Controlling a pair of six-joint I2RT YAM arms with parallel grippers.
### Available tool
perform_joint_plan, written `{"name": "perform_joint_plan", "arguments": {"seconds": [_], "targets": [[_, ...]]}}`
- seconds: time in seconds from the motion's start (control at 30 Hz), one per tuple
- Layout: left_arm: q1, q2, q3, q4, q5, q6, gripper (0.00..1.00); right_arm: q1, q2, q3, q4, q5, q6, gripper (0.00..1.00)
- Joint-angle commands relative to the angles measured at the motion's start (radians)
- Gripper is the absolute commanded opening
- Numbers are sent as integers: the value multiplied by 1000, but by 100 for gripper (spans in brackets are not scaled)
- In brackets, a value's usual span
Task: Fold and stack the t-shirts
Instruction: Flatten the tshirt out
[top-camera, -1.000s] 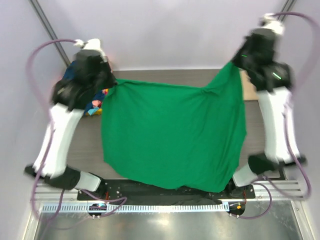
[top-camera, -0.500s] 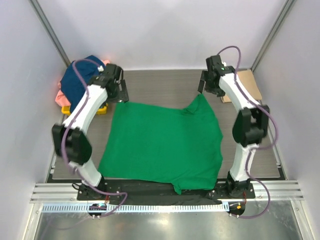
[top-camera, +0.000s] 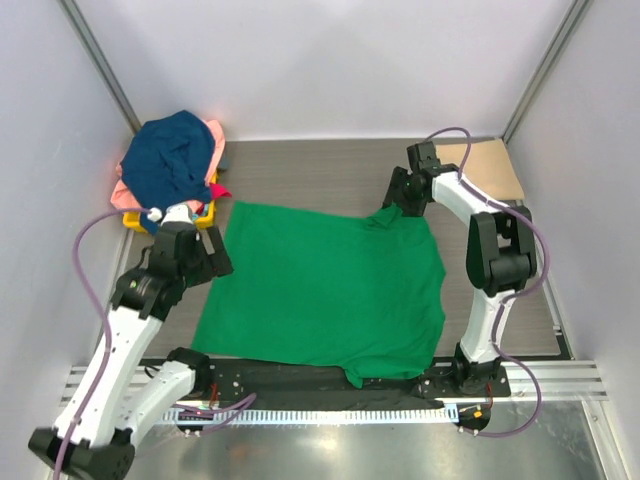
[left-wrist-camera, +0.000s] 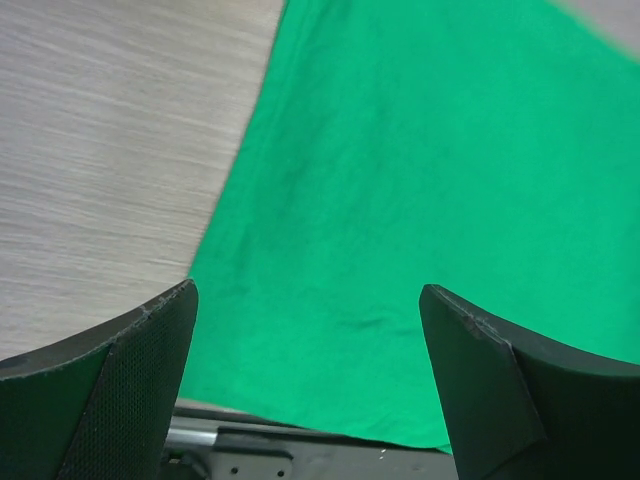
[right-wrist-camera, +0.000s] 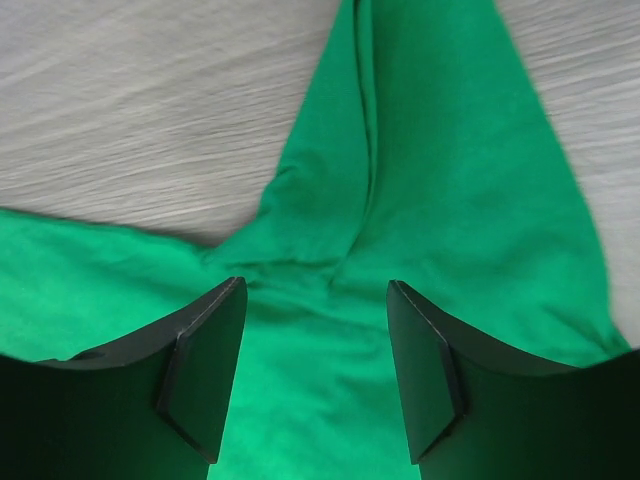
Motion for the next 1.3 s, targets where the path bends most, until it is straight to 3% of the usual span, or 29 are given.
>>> {"name": "perform_joint_plan", "arguments": {"seconds": [0.0, 0.1, 0.33, 0.4, 0.53, 0.63, 0.8, 0.83, 0.9, 0.93, 1.0, 1.27], "targets": [[-2, -145, -46, 47, 27, -46, 93, -2, 31, 60, 68, -45, 23, 63], [-2, -243, -97, 124, 22, -5, 93, -1, 91, 93, 74, -45, 29, 61], [-2, -276, -94, 115, -11, 0, 94, -1, 169, 131, 85, -29, 33, 54], [-2, -271, -91, 110, -11, 0, 94, -1, 189, 139, 87, -34, 36, 46], [-2, -273, -91, 110, -8, 2, 94, 1, 204, 168, 87, -38, 44, 11], [-2, -279, -94, 111, -9, 2, 94, 5, 211, 218, 88, -49, 78, 3], [-1, -268, -94, 116, -1, 5, 93, 31, 307, 427, 93, -121, 154, 1], [-1, -267, -94, 116, 0, 6, 93, 42, 377, 533, 100, -144, 164, 13], [-1, -254, -92, 116, 2, 8, 93, 77, 454, 663, 96, -193, 133, 57], [-1, -251, -94, 119, 6, 12, 93, 82, 483, 791, 8, -177, 103, 69], [-1, -231, -92, 124, 9, 14, 93, 82, 462, 805, -50, -108, 84, 71], [-2, 25, -43, 193, 109, -46, 93, 82, 13, 216, -4, 227, 12, 75]]}}
